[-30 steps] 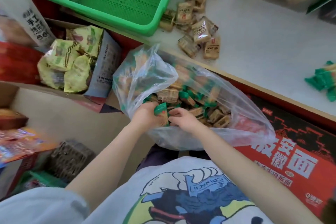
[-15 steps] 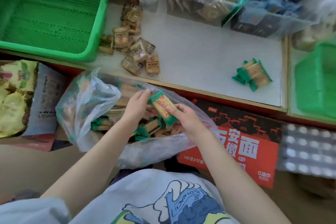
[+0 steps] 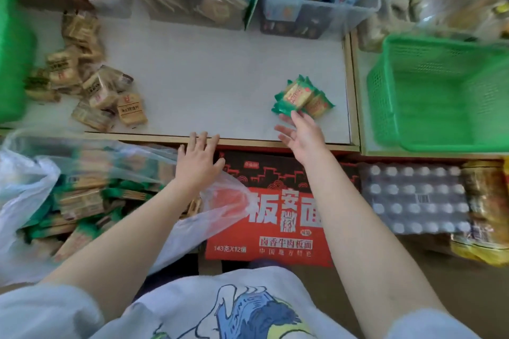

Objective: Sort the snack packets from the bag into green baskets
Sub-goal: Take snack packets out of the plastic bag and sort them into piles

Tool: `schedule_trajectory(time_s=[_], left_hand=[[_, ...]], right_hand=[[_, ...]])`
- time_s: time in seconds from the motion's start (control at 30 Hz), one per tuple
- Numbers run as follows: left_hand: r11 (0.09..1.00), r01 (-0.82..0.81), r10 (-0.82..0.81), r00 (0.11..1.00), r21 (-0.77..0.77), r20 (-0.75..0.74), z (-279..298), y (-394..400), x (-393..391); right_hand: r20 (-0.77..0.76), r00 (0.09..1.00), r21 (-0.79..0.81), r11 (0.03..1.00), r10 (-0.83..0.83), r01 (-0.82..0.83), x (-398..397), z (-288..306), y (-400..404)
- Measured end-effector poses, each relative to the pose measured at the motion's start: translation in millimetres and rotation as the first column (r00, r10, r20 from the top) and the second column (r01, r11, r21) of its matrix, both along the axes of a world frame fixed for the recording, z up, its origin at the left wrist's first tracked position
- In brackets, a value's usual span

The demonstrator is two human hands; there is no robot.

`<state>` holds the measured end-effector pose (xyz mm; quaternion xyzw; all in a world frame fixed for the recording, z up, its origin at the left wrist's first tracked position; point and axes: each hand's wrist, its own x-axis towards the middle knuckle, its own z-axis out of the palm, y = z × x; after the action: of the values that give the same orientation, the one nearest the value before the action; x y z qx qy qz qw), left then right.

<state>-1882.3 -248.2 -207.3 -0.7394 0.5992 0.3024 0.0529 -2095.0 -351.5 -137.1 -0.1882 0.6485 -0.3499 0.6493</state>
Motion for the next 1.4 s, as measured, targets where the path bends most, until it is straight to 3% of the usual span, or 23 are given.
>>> schedule_trajectory(time_s=[0.17,0.3,0.4,0.53,0.63,0.73,0.87,0.97,1.07,1.17,1.27,1.33,1.4], left_hand=[[0.999,0.022,-0.023,0.999,0.029,0.039,-3.6,1.9,-0.2],[0.999,0.03,-0.029,0.999,0.029,-0.023,10.4,-0.9,-2.7],[0.994,0.012,-0.024,0.994,-0.104,-0.109,31.8,19.2,12.4],[0.926,-0.143,0.119,0.989,-0.349,-0.088,40.8,105.7,64.9],[0.904,-0.349,0.369,0.929,-0.248,0.039,29.7,166.9,120.7],[0.89,-0.443,0.455,0.878,-0.105,0.15,24.0,200.3,166.0],[0.856,-0.517,0.517,0.856,0.009,0.015,16.0,205.7,202.0],[0.757,-0.651,0.653,0.75,0.057,-0.104,11.0,193.4,213.2],[0.592,-0.801,0.8,0.571,0.091,-0.186,8.9,183.5,221.0],[0.485,-0.852,0.852,0.409,0.198,-0.328,17.5,182.0,226.7],[0.505,-0.814,0.805,0.326,0.285,-0.495,37.2,187.5,231.2],[0.567,-0.758,0.727,0.276,0.323,-0.629,54.5,192.6,231.2],[0.663,-0.694,0.647,0.342,0.282,-0.682,68.1,190.3,227.7]], right_hand=[[-0.003,1.0,0.051,0.998,-0.026,0.027,-9.9,-14.9,-7.9],[-0.071,0.996,0.022,0.998,0.056,-0.054,3.8,-3.3,12.2],[-0.11,0.953,-0.001,0.958,0.284,-0.285,36.2,11.1,48.2],[-0.061,0.756,0.043,0.758,0.652,-0.651,99.8,9.4,110.6],[0.033,0.645,0.097,0.64,0.763,-0.762,153.3,-11.2,151.7],[0.043,0.535,0.135,0.525,0.844,-0.84,203.1,-34.8,178.2],[0.055,0.452,0.176,0.437,0.89,-0.882,251.9,-57.1,195.0],[0.071,0.488,0.181,0.47,0.87,-0.864,275.3,-61.6,202.4],[0.09,0.549,0.211,0.523,0.831,-0.826,285.9,-66.9,207.5],[0.061,0.569,0.234,0.543,0.82,-0.807,287.1,-60.6,208.9],[0.049,0.617,0.254,0.588,0.785,-0.768,277.4,-40.9,203.2],[0.145,0.701,0.246,0.661,0.698,-0.709,267.1,-23.7,197.5],[0.225,0.747,0.234,0.709,0.626,-0.665,255.7,-9.2,189.3]])
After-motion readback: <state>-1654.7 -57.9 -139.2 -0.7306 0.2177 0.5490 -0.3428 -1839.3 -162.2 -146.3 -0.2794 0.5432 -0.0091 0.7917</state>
